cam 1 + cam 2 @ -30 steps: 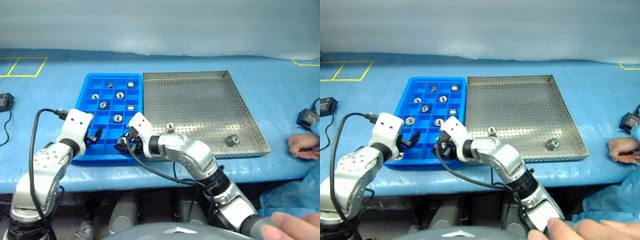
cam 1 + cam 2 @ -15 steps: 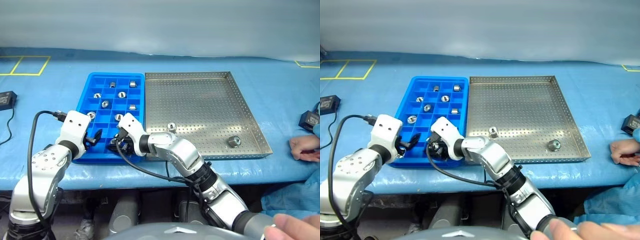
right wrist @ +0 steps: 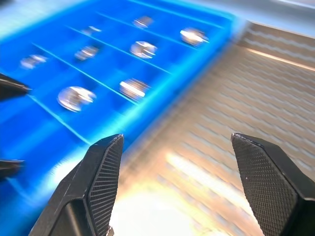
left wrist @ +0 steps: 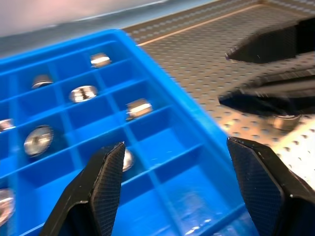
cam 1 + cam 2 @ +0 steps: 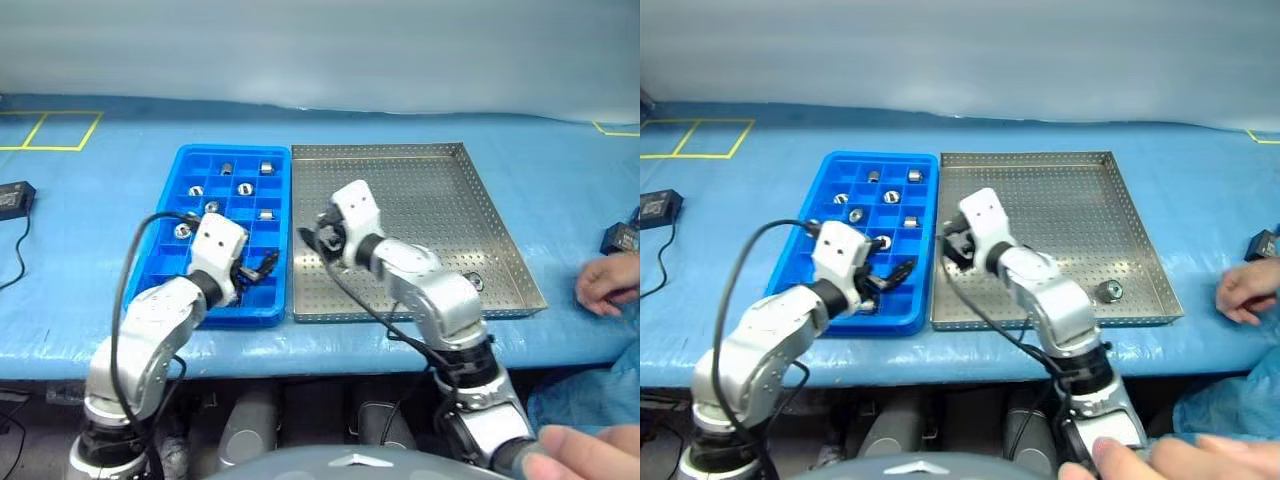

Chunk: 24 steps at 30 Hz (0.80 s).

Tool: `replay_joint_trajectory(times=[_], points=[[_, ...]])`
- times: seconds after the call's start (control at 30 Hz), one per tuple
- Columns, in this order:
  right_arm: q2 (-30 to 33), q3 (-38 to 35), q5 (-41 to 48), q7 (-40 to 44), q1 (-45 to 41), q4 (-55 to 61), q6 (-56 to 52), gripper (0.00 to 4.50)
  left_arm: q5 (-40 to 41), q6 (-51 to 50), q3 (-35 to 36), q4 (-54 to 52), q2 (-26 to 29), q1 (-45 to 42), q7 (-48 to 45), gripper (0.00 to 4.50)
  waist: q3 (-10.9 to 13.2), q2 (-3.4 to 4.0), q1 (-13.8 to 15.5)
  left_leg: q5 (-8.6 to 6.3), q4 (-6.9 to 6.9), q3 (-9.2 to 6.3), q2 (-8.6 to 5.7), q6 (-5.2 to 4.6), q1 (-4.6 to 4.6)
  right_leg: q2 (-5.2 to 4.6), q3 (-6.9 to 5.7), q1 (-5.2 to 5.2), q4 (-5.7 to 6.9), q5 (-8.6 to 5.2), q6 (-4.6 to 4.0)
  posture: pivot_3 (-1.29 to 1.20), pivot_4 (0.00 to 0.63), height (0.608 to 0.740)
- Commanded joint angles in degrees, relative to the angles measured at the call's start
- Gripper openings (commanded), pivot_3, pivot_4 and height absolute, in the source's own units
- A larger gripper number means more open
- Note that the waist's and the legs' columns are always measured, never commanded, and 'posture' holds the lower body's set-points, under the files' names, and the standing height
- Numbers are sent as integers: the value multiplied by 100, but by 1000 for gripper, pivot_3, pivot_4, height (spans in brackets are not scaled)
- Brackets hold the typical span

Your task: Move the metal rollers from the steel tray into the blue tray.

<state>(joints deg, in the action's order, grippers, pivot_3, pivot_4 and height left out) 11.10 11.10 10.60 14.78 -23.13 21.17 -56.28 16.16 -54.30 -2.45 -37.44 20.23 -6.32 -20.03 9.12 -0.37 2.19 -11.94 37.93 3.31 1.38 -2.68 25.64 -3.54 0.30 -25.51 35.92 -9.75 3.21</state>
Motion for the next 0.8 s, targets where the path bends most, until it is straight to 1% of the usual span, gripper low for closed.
replay_joint_trajectory(times=[0.03,0.13,0.27,0.37,0.67,0.8], points=[[75,-213,6,-138,208,497,-281,3697,81,269,-202,190,-26,-170,-147,3602,0,1,-89,0,0,2,-8,0,0,3,1,-1,0,0,0,42,150,740],[1,-179,-30,-275,378,364,-362,3697,67,376,-331,441,-28,-302,-213,3602,0,1,-177,0,-2,2,-11,-1,-4,7,4,-1,2,-11,15,10,150,740],[-416,-199,10,-440,384,80,-293,3697,54,425,-426,581,13,-441,-248,3602,0,1,-277,1,3,0,-11,-4,-3,8,7,1,5,-15,20,7,150,740],[-545,-213,-3,-488,372,17,-276,3697,65,401,-384,550,37,-415,-233,3602,0,1,-281,-3,6,1,-8,-14,-2,0,19,3,2,-10,27,14,150,740],[-570,-241,-168,-572,330,-777,32,3697,79,307,-302,381,92,-257,-130,3602,0,0,-276,-6,25,13,-14,-38,1,-19,31,8,-3,-2,41,50,150,740],[-597,-209,-183,-569,299,-839,87,3697,82,280,-282,356,117,-222,-101,3602,0,0,-269,-5,26,16,-18,-41,1,-26,32,7,-3,0,45,57,150,740]])
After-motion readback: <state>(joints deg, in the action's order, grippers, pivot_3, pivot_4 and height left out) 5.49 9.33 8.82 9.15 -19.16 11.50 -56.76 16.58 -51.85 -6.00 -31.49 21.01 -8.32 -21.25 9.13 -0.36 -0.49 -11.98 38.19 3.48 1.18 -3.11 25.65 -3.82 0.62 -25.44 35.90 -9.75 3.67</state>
